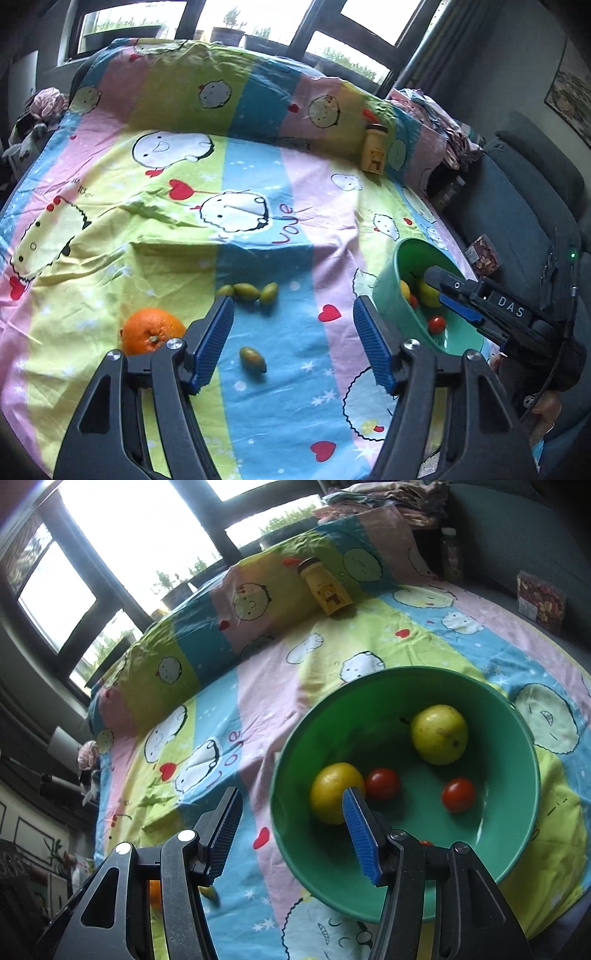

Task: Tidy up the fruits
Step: 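Move both grippers to the green olives on the sheet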

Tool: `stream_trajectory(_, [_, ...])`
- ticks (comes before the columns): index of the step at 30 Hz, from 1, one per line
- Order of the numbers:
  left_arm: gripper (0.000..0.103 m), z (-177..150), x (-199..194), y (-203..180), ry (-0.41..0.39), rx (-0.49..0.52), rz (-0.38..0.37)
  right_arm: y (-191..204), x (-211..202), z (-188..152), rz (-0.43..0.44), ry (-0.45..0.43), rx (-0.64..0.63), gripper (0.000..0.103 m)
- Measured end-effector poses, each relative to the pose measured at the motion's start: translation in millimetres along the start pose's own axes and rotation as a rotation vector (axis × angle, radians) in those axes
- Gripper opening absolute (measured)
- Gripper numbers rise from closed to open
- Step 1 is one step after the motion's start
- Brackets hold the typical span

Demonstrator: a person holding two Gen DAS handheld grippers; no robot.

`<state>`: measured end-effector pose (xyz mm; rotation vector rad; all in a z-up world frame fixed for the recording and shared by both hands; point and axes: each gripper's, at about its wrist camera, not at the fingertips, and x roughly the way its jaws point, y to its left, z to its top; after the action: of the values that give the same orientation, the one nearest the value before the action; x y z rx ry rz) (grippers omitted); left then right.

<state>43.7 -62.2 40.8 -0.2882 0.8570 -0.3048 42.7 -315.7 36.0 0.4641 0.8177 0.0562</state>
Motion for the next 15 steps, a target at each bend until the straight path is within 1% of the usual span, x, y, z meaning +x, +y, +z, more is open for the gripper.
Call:
stream_trajectory(3, [0.066, -9.2, 5.2, 6.0, 0.034, -0.019, 0.01, 24.3, 12.6, -5.5, 0.058, 0.042, -0.069, 0.057])
stream_trajectory(5, [0.065, -17.9, 13.7, 7.4, 0.07, -0.022, 0.011, 38.9, 25.6, -9.6, 0.098, 0.089, -0.097, 0.057])
stream_trajectory(6, [0.062, -21.6, 18.4, 6.8, 0.088, -0.015, 0.014, 45.1, 33.1, -11.0, 0.122, 0.112, -0.105, 0.057])
stream_trajectory(7, [0.056, -24.1, 23.3, 6.2, 0.107, -0.008, 0.022, 50.3, 40.8, -12.4, 0.151, 0.134, -0.113, 0.057])
stream_trajectory(9, [0.052, -27.8, 32.3, 5.5, 0.131, -0.006, 0.039, 57.7, 57.5, -14.8, 0.189, 0.185, -0.12, 0.057])
stream_trajectory(11, [0.049, -31.9, 41.7, 6.1, 0.157, -0.005, 0.035, 60.9, 74.6, -15.9, 0.181, 0.219, -0.119, 0.057])
stream_trajectory(13, [0.044, -35.2, 51.7, 7.4, 0.191, -0.003, 0.041, 61.2, 91.6, -17.0, 0.143, 0.252, -0.123, 0.046])
stream_trajectory(14, [0.042, -36.8, 56.0, 8.4, 0.205, -0.002, 0.052, 60.3, 99.6, -16.7, 0.141, 0.272, -0.116, 0.039])
stream_trajectory(15, [0.04, -37.5, 59.6, 10.6, 0.216, -0.011, 0.056, 58.7, 107.3, -16.7, 0.15, 0.292, -0.104, 0.036])
